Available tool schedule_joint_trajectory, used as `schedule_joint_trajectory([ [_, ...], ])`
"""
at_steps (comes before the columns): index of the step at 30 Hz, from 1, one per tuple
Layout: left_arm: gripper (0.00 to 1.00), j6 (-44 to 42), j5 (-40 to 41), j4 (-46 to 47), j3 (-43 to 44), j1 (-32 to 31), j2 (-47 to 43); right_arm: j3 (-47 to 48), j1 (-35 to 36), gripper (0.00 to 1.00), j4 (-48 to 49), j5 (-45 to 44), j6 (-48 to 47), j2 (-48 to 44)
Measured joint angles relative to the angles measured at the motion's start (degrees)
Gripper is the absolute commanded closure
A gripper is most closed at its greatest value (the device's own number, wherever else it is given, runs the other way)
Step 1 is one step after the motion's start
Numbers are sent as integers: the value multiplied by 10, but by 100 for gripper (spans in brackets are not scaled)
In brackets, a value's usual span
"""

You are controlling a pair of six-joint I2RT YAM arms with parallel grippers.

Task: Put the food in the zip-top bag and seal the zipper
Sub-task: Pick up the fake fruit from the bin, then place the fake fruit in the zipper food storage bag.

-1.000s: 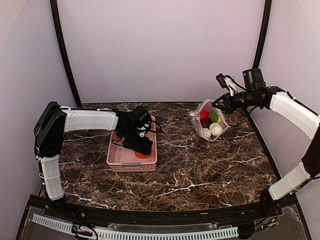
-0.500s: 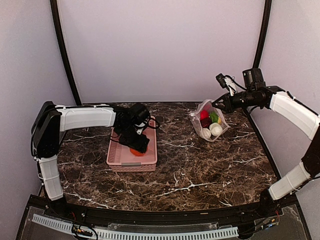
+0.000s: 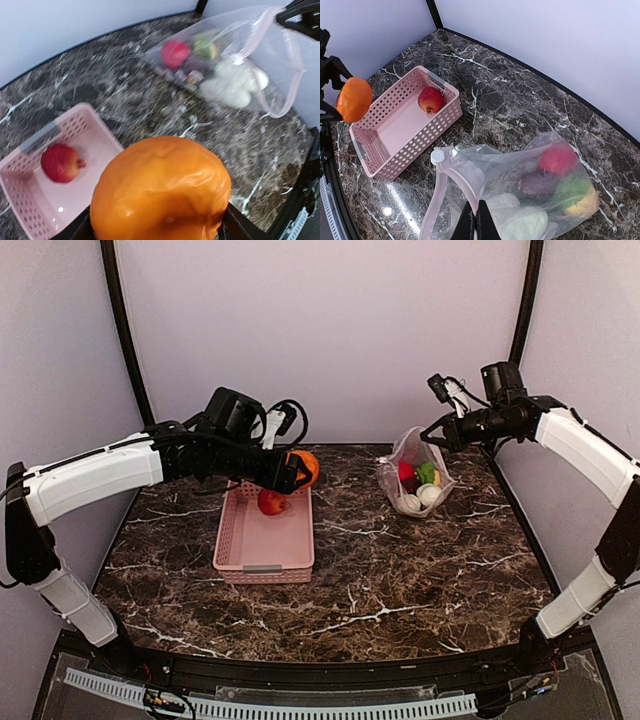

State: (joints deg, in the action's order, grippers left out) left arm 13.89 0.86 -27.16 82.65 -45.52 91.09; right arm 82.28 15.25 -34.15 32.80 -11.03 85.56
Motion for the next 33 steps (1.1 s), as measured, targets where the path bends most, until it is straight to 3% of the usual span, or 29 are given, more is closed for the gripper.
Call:
schedule_joint_trajectory([
  [7,41,-18,-89,153,-22,-44,-21,49,26,100,-32,-1,-8,25],
  [22,40,-13,-185,268,72,-121,94,119,74,100,-85,3,-11,49],
  [27,41,16,-165,283,129,-124,150,125,81,100,-94,6,-5,56],
  [33,42,56,-72,266,165,-124,195,129,81,100,-97,5,4,57],
])
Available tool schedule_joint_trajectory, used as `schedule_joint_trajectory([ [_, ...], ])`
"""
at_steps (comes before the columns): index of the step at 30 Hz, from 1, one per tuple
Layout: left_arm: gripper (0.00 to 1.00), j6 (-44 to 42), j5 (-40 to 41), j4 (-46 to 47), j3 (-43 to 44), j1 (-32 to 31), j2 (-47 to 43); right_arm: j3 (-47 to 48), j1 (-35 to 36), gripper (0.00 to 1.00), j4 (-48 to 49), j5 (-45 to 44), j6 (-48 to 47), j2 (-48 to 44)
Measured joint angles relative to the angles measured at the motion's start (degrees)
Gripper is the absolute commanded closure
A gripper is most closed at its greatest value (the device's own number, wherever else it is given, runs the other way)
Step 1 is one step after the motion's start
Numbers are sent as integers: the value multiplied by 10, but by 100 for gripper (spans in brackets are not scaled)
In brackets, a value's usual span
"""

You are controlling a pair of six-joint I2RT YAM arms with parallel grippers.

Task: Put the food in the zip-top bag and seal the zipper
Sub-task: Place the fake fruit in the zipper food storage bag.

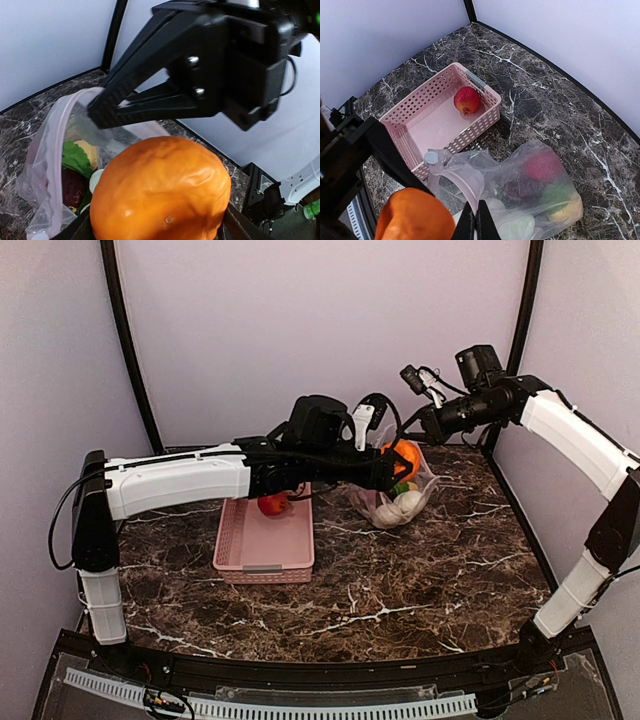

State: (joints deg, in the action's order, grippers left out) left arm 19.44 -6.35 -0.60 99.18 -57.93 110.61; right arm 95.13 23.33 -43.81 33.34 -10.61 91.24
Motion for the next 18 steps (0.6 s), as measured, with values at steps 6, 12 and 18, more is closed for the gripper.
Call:
schedule_joint_trajectory([
  [6,44,38,72,-30,2,0,21,0,0,100,0,1,5,0],
  [12,39,66,119,-73,39,0,42,-1,6,100,0,6,7,-1],
  [18,22,88,150,-124,117,0,91,-1,18,100,0,16,13,-1],
])
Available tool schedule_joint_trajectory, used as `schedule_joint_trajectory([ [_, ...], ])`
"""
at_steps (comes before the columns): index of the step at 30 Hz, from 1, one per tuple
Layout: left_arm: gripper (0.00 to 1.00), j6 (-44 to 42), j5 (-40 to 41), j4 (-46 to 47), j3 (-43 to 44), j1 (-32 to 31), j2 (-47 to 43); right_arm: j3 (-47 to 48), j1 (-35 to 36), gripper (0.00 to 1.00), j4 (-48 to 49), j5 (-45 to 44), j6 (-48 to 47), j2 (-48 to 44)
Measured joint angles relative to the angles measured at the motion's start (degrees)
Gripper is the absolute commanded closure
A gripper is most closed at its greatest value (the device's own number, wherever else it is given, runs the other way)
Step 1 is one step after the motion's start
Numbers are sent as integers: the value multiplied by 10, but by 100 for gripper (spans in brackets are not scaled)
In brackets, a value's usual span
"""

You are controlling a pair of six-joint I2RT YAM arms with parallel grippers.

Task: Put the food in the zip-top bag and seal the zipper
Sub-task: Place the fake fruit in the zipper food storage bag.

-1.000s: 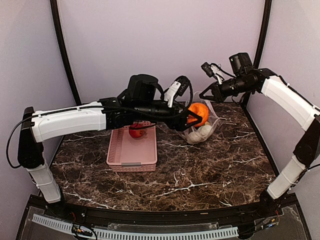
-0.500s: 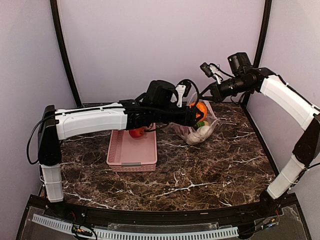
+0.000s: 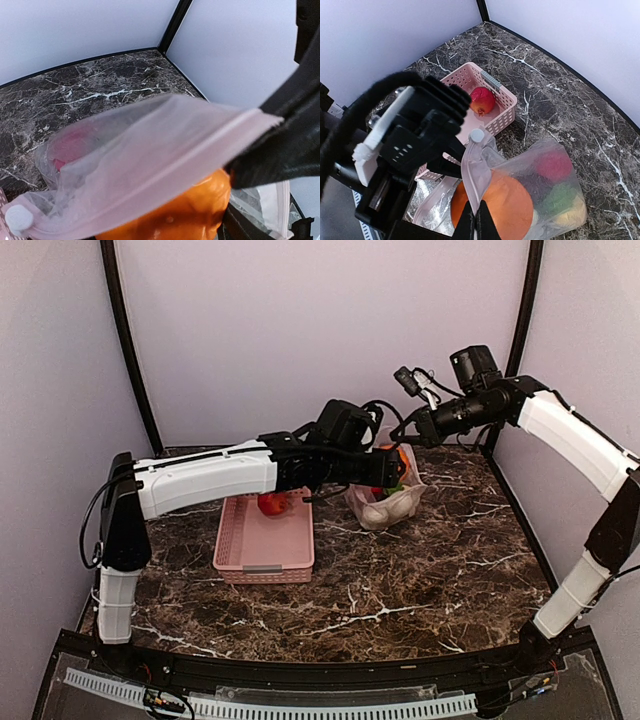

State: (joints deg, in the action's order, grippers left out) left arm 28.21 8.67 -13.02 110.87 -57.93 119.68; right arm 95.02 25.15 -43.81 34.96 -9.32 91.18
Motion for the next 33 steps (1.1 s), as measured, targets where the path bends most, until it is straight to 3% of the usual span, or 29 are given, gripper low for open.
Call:
schedule_joint_trajectory([
  [11,2,7,26,-60,53,0,20,8,1,100,-1,-10,9,0],
  [20,1,-19,-13,-53,47,0,11,10,1,100,-1,-32,9,1],
  [25,1,-39,-44,-9,-26,-1,-58,10,0,100,0,-43,8,5],
  [29,6,-42,-80,64,-151,-1,-161,10,0,100,1,-49,6,7],
  [33,27,-24,-91,104,-224,-1,-229,10,0,100,1,-50,4,8],
])
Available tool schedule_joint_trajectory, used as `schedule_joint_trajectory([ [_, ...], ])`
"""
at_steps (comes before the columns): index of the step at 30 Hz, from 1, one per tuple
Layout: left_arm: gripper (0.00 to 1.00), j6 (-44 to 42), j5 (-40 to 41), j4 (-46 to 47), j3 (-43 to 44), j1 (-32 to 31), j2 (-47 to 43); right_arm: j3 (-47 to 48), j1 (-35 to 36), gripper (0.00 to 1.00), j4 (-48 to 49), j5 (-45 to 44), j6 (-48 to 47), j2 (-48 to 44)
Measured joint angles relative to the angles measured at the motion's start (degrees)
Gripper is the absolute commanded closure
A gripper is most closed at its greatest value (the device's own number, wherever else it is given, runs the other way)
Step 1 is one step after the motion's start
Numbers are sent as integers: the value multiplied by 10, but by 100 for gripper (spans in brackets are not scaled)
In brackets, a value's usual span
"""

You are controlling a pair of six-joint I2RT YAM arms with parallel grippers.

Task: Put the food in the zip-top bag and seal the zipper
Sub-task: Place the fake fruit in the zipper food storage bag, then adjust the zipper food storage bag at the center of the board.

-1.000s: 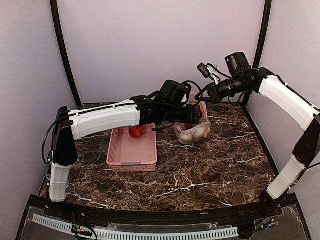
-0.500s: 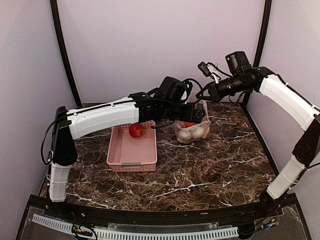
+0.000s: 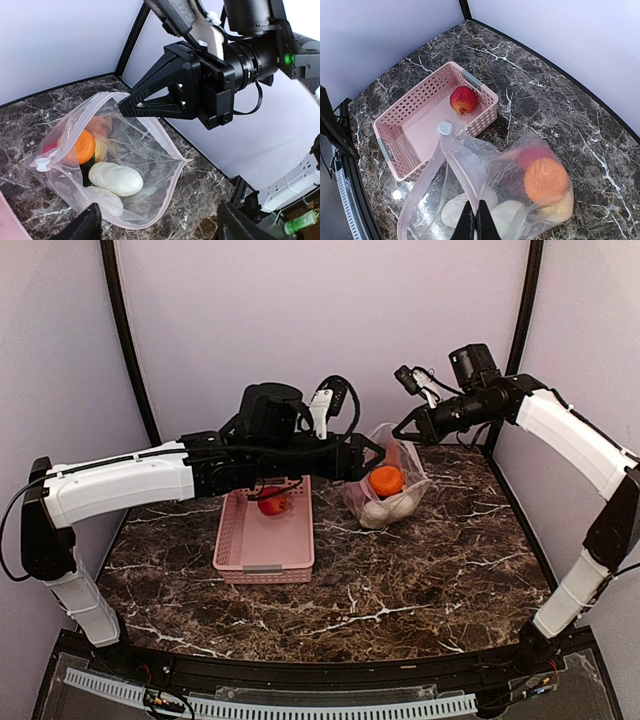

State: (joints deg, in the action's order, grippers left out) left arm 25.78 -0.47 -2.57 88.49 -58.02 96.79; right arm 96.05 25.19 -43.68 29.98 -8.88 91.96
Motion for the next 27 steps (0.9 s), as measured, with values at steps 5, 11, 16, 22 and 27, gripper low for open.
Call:
schedule_joint_trajectory([
  [5,39,44,9,0,-20,0,-1,0,0,100,2,2,0,8],
  [11,38,134,24,-10,-24,8,31,0,0,100,3,2,-1,13],
  [16,47,186,18,-10,-17,19,66,-1,1,100,3,2,-3,12],
  [22,86,255,-13,-5,-11,37,103,-7,1,100,4,2,-5,11],
  [27,99,284,-41,7,-4,48,124,-13,1,100,4,1,-5,6],
])
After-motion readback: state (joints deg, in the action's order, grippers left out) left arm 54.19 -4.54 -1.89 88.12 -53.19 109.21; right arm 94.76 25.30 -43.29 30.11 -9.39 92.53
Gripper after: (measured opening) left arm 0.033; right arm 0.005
